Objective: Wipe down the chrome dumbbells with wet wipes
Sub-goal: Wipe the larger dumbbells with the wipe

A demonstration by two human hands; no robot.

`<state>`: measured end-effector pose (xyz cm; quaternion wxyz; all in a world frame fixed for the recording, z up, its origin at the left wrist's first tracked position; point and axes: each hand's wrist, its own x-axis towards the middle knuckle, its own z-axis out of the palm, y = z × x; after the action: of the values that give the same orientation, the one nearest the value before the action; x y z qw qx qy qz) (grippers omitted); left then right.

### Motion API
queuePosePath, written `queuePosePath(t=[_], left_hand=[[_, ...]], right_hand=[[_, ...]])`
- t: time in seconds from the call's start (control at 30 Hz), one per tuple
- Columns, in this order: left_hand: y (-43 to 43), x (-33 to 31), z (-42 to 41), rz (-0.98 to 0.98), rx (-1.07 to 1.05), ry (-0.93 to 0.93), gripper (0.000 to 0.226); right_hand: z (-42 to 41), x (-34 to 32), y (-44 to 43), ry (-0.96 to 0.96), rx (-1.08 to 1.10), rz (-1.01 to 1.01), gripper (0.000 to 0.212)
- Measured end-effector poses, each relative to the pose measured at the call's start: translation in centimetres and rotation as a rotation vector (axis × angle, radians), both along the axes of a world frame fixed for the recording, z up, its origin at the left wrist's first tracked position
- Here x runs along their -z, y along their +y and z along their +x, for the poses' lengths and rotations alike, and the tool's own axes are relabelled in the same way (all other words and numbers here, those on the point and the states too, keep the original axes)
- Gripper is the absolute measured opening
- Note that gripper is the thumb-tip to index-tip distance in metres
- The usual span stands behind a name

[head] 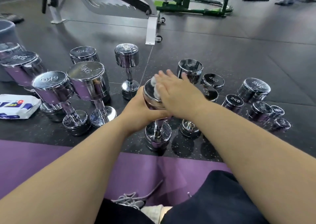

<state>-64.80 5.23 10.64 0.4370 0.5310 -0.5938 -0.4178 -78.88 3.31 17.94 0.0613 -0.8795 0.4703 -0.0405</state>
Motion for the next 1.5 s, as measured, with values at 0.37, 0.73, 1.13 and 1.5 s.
queuePosePath(t=[0.37, 0.73, 1.13, 1.5], left_hand=[[0.2, 0.0, 0.1, -0.003, -0.009, -0.031, 0.081], [0.4, -0.2, -0.1, 0.005, -0.02, -0.114, 0.063], [0.5, -0.5, -0.4, 0.032, -0.032, -0.029, 0.079], [0.3, -0.1, -0.2, 0.046, -0.048, -0.056, 0.09]], right_hand=[[0.4, 0.3, 0.9, -0.015, -0.095, -0.002, 0.05], [0.7, 0.3, 0.6, -0.03, -0.162, 0.059, 0.049], [-2.0, 0.5, 1.4, -0.002, 0.079, -0.002, 0.05], [-1.3, 1.1, -0.3, -0.34, 0.193, 0.027, 0.043]])
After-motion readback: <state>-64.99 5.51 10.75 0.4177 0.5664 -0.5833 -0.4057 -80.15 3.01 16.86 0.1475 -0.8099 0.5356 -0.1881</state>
